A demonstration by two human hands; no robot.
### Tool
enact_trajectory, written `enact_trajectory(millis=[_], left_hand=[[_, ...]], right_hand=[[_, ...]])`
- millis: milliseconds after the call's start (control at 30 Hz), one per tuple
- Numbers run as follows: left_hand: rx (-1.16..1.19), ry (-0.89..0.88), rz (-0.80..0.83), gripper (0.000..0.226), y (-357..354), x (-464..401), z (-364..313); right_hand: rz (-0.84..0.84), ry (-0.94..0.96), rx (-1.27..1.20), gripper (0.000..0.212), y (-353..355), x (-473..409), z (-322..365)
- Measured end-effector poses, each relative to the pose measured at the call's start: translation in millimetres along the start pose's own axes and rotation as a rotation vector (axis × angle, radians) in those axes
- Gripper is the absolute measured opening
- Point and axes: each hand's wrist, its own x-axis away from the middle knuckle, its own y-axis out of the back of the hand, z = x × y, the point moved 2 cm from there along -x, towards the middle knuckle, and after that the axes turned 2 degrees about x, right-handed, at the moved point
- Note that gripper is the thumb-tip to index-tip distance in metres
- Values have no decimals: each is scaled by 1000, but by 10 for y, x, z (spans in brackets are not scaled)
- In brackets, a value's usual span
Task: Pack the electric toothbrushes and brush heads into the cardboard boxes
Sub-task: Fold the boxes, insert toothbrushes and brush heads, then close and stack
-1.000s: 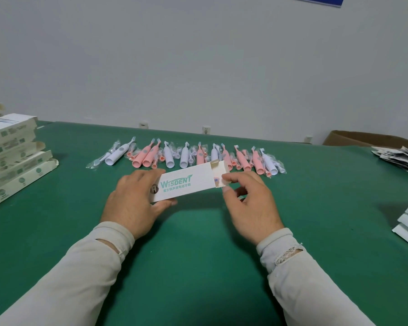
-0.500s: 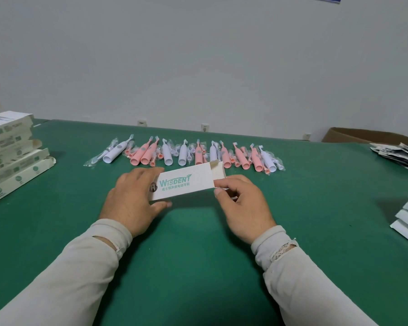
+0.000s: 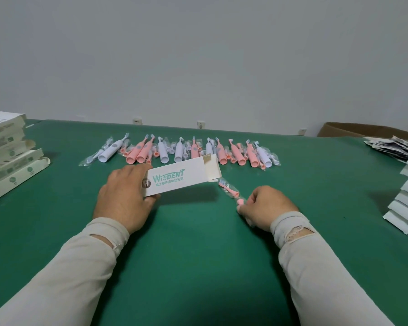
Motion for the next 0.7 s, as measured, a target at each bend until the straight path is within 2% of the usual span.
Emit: enact_trajectory(millis=[67, 133, 200, 267, 333, 433, 533, 700], left_hand=[[5, -2, -5, 48, 2, 4, -1], [7, -1, -7, 49, 1, 8, -1], [1, -6, -2, 49, 4, 8, -1], [-12, -17, 0, 49, 7, 4, -2], [-15, -28, -5, 49, 7, 3, -3], [-10, -39, -3, 49, -4, 9, -4], [-3, -35, 1, 51, -9, 10, -7], [-11, -58, 5, 50, -16, 6, -10]], right_hand=[[1, -6, 14, 27, 7, -7, -14], [-84, 67, -104, 33, 13, -5, -23], [-163, 221, -508, 28, 24, 44, 46], [-164, 382, -911, 12, 25, 109, 175], [-167, 522, -1039, 4, 4, 176, 299], [-191, 599, -1046, 8, -90, 231, 400], [-246, 529, -889, 12, -142, 207, 372], [-187, 446, -870, 5, -179, 142, 341]])
